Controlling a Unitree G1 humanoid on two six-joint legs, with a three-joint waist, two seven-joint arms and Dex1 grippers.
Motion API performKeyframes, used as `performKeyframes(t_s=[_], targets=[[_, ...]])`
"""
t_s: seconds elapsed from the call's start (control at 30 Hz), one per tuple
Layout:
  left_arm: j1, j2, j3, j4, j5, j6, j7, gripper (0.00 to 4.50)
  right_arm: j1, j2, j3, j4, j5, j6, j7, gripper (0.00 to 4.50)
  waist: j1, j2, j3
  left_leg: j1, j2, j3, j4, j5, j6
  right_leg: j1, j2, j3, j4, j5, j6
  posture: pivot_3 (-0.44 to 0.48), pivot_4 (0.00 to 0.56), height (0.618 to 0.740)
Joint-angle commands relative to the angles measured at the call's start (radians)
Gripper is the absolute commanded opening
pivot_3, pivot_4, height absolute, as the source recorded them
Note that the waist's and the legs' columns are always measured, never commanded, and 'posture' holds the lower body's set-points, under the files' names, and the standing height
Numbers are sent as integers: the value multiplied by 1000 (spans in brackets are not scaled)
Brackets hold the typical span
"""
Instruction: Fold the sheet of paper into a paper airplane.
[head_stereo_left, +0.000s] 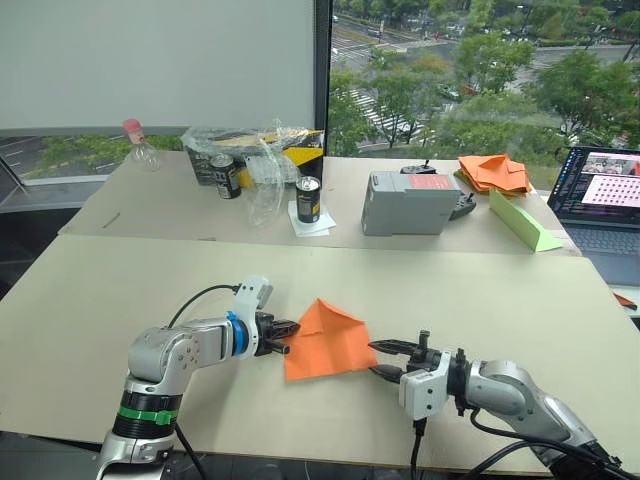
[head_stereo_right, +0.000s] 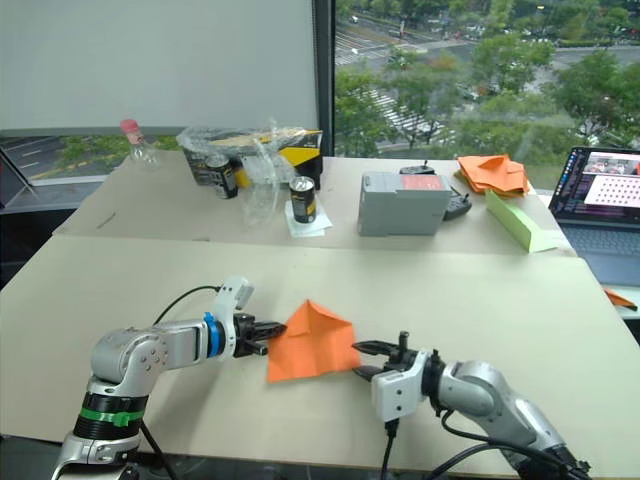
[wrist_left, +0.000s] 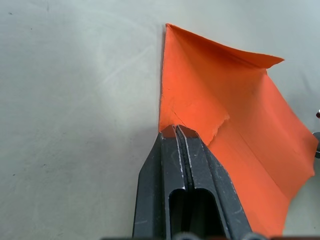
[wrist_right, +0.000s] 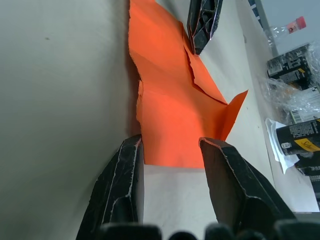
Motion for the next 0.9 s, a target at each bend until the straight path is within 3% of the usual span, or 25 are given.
performKeyframes(t_s=[0.03, 0.23, 0.33, 0.43, 0.67, 0.9], targets=[[1, 11, -3, 21, 19, 6, 9, 0, -18, -3, -29, -5, 20, -36, -24, 1954, 0, 0, 0, 0, 0, 0, 0, 0, 0, 0, 0, 0, 0, 0, 0, 0, 150, 740], [0, 10, -3, 21, 18, 7, 10, 0, -25, -3, -25, 1, 29, -60, -32, 1954, 0, 0, 0, 0, 0, 0, 0, 0, 0, 0, 0, 0, 0, 0, 0, 0, 150, 740], [1, 9, -3, 20, 18, 7, 11, 0, -26, -3, -20, -3, 33, -76, -29, 1180, 0, 0, 0, 0, 0, 0, 0, 0, 0, 0, 0, 0, 0, 0, 0, 0, 150, 740], [-1, 8, -3, 23, 19, 6, 11, 0, -30, -4, -20, -7, 22, -98, -36, 117, 0, 0, 0, 0, 0, 0, 0, 0, 0, 0, 0, 0, 0, 0, 0, 0, 150, 740], [-3, 8, -4, 25, 19, 5, 11, 0, -58, 1, -30, -14, -15, -142, -70, 51, 0, 0, 0, 0, 0, 0, 0, 0, 0, 0, 0, 0, 0, 0, 0, 0, 150, 740], [-9, 9, -5, 34, 20, 2, 8, 0, -150, -24, -20, 0, -172, -275, -143, 51, -2, 0, 0, 0, 0, 0, 1, 0, 0, 0, 0, 0, 1, 0, 0, 0, 150, 740]])
